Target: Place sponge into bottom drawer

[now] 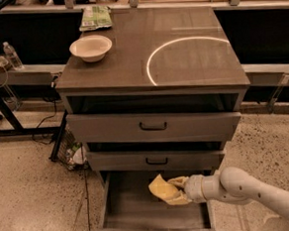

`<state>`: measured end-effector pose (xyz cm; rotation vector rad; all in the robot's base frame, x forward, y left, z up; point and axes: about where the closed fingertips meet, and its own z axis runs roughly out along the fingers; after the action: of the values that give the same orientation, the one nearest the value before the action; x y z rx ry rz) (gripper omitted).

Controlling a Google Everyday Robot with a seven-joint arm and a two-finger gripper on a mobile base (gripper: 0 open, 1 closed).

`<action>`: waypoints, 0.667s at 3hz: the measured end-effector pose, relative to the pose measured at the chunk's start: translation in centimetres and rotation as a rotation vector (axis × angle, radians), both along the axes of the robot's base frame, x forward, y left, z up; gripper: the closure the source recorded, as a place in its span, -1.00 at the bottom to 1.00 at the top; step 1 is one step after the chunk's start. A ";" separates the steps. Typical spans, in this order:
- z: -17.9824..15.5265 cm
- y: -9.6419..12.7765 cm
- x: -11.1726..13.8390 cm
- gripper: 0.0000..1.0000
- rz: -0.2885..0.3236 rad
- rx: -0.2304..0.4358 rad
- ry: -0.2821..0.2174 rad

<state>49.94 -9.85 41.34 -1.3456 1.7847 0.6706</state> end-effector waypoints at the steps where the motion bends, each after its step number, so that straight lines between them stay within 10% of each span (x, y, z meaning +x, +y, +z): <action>1: -4.7 -0.2 2.2 1.00 -0.008 0.004 -0.027; 2: -8.7 -0.4 3.5 1.00 -0.014 -0.002 -0.036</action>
Offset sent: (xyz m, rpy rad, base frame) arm 0.0531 -0.0111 -0.1360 -0.0141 -0.0480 -0.0267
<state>53.47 -10.26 32.67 -1.3372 1.7646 0.6338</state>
